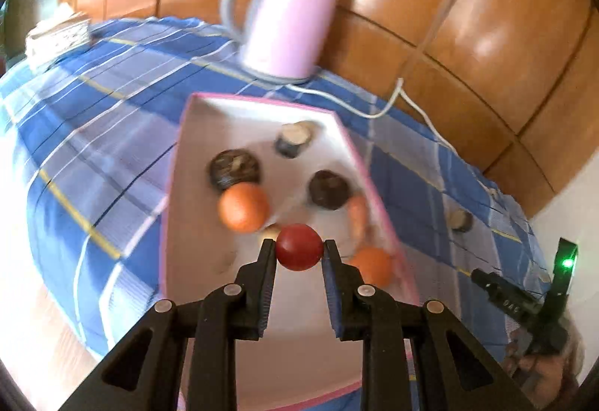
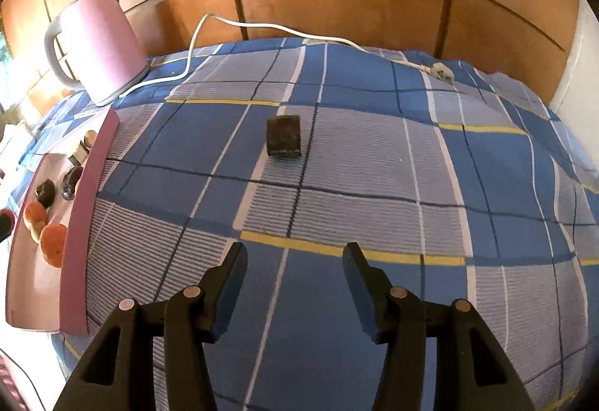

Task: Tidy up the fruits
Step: 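Carry the tomato into the tray and open the left tool, then move the right tool to the dark cut log slice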

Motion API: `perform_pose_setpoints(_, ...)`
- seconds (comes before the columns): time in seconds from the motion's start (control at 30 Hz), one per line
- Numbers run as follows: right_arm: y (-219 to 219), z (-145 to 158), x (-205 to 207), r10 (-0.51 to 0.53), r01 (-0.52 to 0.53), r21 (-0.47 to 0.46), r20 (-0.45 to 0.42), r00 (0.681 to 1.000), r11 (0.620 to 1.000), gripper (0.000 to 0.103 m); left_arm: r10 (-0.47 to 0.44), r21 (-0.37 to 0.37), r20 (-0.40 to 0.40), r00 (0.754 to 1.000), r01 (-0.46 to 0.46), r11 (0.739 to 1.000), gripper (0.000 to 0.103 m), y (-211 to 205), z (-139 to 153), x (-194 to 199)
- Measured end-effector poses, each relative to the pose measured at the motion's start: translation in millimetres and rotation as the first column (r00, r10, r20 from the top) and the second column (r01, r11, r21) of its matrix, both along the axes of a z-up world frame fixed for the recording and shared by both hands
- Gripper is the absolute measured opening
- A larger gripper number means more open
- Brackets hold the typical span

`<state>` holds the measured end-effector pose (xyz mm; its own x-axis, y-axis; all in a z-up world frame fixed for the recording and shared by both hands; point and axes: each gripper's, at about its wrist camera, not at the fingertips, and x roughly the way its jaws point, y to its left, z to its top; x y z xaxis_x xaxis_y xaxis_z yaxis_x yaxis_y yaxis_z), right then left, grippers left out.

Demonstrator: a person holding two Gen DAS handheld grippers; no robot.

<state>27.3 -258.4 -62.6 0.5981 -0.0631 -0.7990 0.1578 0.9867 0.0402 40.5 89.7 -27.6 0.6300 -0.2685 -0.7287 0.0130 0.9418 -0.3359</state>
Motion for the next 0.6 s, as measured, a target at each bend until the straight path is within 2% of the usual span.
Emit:
perform_pose_setpoints(0.17,11,0,8,0.021,-0.021,-0.02,-0.008,1.0,1.0,0.054,0.015,0.005,-0.02,1.0,-0.015,1.0,0.025,3,-14,-1)
perform_pose_setpoints(0.27,16,-1,11,0.027,-0.027,-0.034,-0.011,1.0,0.999,0.054,0.016,0.031,-0.031,0.999,-0.015,0.999,0.025,-1,-19,-4)
perform_pose_setpoints(0.33,17,-1,12,0.027,-0.028,-0.038,-0.011,1.0,0.999,0.054,0.036,0.077,-0.035,0.999,-0.033,0.996,0.026,-4,-22,-5)
perform_pose_setpoints(0.37,18,-1,13,0.028,-0.028,-0.041,-0.01,1.0,0.999,0.054,0.037,0.09,-0.032,0.999,-0.034,0.995,0.031,-5,-23,-6)
perform_pose_setpoints(0.4,18,0,14,0.029,-0.029,-0.043,-0.008,1.0,0.999,0.054,0.041,0.103,-0.025,0.999,-0.038,0.994,0.042,-5,-23,-8)
perform_pose_setpoints(0.47,18,2,16,0.03,-0.03,-0.047,-0.001,1.0,0.998,0.054,0.065,0.12,-0.01,0.998,-0.063,0.991,0.057,-5,-23,-11)
perform_pose_setpoints(0.6,18,7,25,0.028,-0.027,-0.054,0.02,0.999,0.998,0.057,0.074,0.137,0.004,0.997,-0.074,0.988,0.058,-6,-21,-14)
